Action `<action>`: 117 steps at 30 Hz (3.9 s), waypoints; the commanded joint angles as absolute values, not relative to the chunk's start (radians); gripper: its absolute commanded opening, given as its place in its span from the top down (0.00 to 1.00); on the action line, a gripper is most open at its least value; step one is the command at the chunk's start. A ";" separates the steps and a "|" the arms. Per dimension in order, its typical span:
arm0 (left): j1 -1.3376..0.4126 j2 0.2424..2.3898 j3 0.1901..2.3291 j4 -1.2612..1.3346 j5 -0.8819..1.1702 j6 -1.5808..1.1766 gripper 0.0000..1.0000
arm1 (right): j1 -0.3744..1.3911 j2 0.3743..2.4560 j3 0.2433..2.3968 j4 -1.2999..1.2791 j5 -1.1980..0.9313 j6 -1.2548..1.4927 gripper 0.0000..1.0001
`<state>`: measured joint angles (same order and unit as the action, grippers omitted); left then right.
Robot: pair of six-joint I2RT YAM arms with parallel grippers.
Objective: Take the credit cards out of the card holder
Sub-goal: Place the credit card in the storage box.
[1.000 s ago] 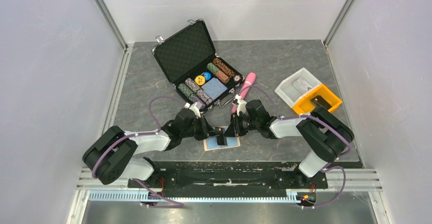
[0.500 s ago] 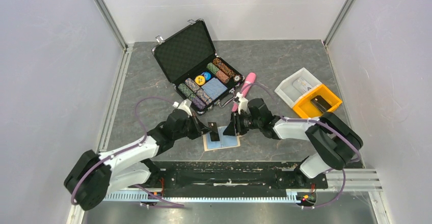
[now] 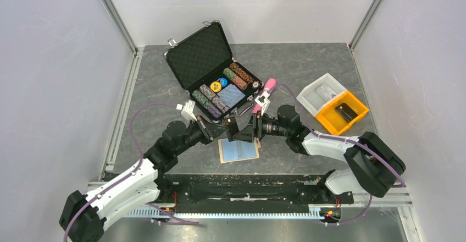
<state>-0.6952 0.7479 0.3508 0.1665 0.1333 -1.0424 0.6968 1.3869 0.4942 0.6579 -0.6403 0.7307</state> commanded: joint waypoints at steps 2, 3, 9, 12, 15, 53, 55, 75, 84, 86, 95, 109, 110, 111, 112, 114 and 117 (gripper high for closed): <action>-0.692 0.708 0.301 0.299 0.144 -1.078 0.98 | 0.699 1.385 0.499 0.741 -0.662 0.779 0.33; -0.693 0.709 0.297 0.314 0.150 -1.080 0.98 | 0.699 1.389 0.497 0.761 -0.674 0.788 0.34; -0.692 0.725 0.294 0.345 0.158 -1.072 0.87 | 0.687 1.406 0.487 0.851 -0.729 0.827 0.81; -0.692 0.716 0.304 0.304 0.155 -1.046 0.76 | 0.650 1.404 0.472 0.879 -0.774 0.835 0.99; -0.692 0.687 0.322 0.223 0.142 -1.002 0.56 | 0.605 1.399 0.454 0.897 -0.838 0.826 1.00; -0.672 1.023 0.713 -0.192 0.648 -0.600 0.45 | 0.661 1.327 0.551 0.401 -1.099 0.401 1.00; -0.672 1.042 0.726 -0.213 0.653 -0.580 0.46 | 0.661 1.325 0.551 0.401 -1.101 0.401 1.00; -0.667 0.984 0.645 0.036 0.508 -0.820 0.98 | 0.566 1.183 0.468 0.547 -0.764 0.637 0.50; -0.664 0.873 0.565 0.251 0.326 -1.005 0.98 | 0.497 1.011 0.347 0.776 -0.637 0.839 0.34; -0.664 0.872 0.549 0.298 0.299 -1.051 0.98 | 0.498 1.016 0.329 0.874 -0.656 0.900 0.37; -0.664 0.928 0.511 0.465 0.314 -1.161 0.98 | 0.499 1.046 0.311 0.966 -0.683 0.992 0.46; -0.665 0.927 0.454 0.500 0.290 -1.174 0.98 | 0.497 1.020 0.287 0.952 -0.672 0.980 1.00; -0.664 0.936 0.457 0.501 0.300 -1.174 0.98 | 0.495 1.018 0.296 0.933 -0.673 0.962 1.00; -0.664 0.943 0.461 0.499 0.314 -1.172 0.93 | 0.495 1.012 0.310 0.894 -0.674 0.933 1.00; -0.664 0.949 0.466 0.489 0.323 -1.166 0.80 | 0.490 1.004 0.328 0.844 -0.673 0.905 1.00; -0.664 0.956 0.483 0.422 0.336 -1.124 0.53 | 0.470 0.979 0.360 0.748 -0.672 0.839 1.00; -0.663 0.936 0.532 0.207 0.310 -0.997 0.26 | 0.422 0.948 0.434 0.551 -0.666 0.724 1.00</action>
<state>-0.6670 0.9520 0.4603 0.4030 0.3172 -1.1194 0.4728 0.9958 0.3180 0.7700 -0.6788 0.8974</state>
